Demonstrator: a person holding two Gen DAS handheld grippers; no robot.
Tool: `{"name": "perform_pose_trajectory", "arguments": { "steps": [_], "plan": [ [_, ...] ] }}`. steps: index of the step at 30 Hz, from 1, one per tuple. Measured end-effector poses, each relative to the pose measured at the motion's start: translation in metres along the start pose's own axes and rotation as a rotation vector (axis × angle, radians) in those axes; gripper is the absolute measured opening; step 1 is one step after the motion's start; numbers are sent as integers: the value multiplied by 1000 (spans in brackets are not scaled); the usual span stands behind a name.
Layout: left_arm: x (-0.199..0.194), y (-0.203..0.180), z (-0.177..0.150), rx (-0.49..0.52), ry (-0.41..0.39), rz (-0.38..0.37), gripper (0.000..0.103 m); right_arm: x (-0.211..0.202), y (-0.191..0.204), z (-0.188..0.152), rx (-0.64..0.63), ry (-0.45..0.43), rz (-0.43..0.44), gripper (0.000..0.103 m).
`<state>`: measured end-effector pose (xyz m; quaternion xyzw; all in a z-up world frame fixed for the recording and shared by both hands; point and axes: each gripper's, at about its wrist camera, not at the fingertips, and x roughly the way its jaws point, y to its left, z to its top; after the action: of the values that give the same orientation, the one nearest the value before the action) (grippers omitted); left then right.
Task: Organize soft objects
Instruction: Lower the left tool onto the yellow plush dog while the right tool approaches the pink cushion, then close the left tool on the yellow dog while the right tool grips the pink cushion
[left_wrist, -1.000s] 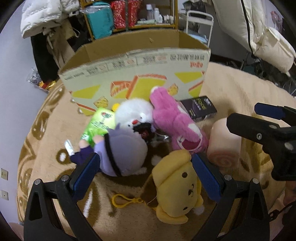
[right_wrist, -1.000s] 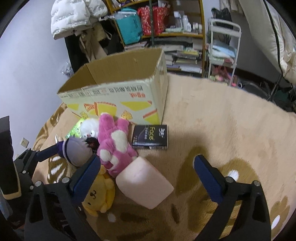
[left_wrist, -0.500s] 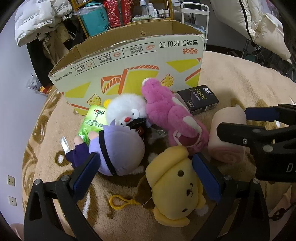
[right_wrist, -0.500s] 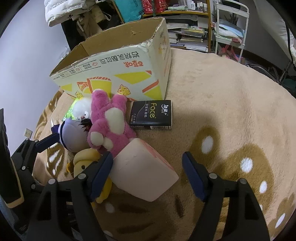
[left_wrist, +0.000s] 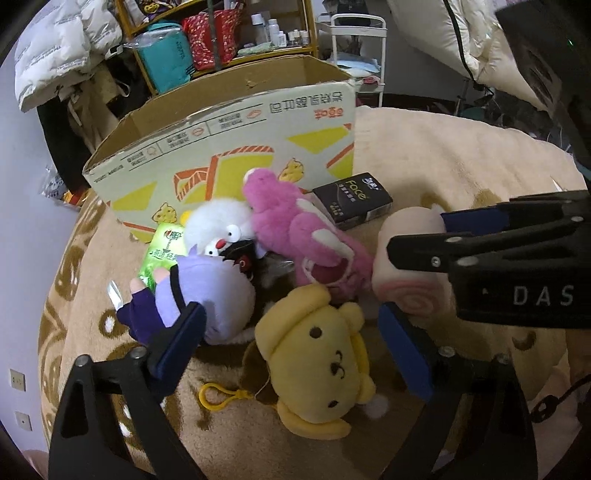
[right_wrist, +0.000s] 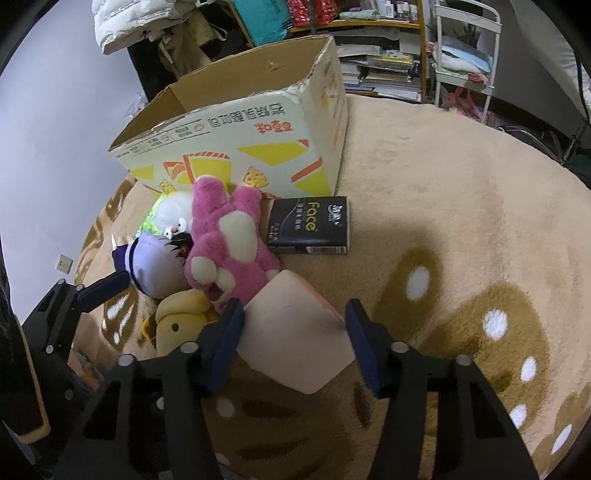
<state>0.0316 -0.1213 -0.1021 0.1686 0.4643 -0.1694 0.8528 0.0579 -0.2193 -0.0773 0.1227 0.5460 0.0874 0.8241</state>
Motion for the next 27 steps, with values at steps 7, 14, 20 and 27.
{"name": "perform_pose_trajectory", "arguments": {
  "steps": [7,14,20,27],
  "plan": [
    [2,0,-2,-11,18,4,81,0,0,-1,1,-2,1,57],
    [12,2,-5,-27,68,-13,75,-1,0,-1,1,-2,3,56],
    [21,10,-7,-79,105,-63,55,0,1,-1,-10,1,8,46],
    [13,19,-10,-101,79,-76,48,-3,3,-1,-20,-13,0,39]
  ]
}}
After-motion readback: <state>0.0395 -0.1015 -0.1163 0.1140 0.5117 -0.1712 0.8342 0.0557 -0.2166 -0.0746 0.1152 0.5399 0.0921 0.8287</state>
